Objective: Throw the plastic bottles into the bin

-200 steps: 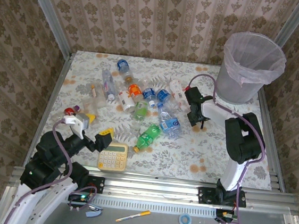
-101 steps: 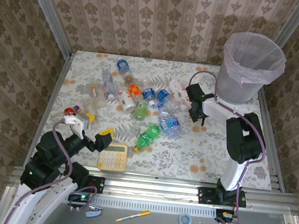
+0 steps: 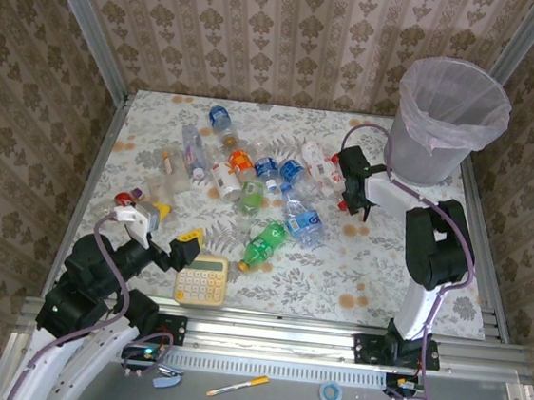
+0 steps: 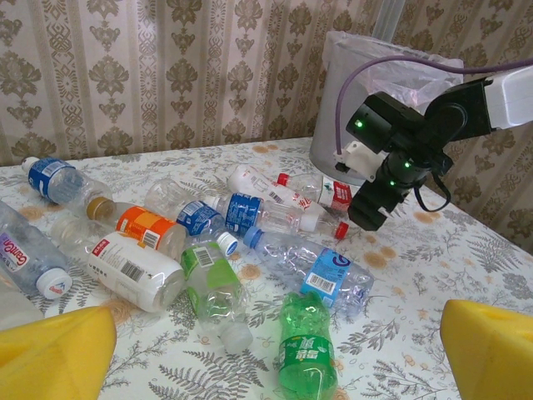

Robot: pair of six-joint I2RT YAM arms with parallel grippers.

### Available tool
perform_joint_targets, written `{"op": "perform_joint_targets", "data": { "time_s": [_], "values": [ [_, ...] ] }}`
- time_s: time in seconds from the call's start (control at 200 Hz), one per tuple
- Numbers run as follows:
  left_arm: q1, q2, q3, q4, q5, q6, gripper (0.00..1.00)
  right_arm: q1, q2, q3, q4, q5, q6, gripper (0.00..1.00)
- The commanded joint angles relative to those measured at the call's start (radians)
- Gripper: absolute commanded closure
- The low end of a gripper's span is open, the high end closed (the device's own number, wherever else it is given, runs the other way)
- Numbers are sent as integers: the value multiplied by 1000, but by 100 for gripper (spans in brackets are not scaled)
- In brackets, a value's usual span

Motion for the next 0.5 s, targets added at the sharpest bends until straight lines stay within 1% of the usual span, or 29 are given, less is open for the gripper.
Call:
{"op": "perform_joint_targets", "data": {
  "time_s": [0.0, 0.495],
  "values": [
    [-5, -1, -10, 24, -1, 19, 0, 1, 42, 46, 24, 43, -24, 9],
    [-5, 12, -8, 19, -1, 19, 0, -5, 207, 222, 23, 23, -73, 13]
  ]
}}
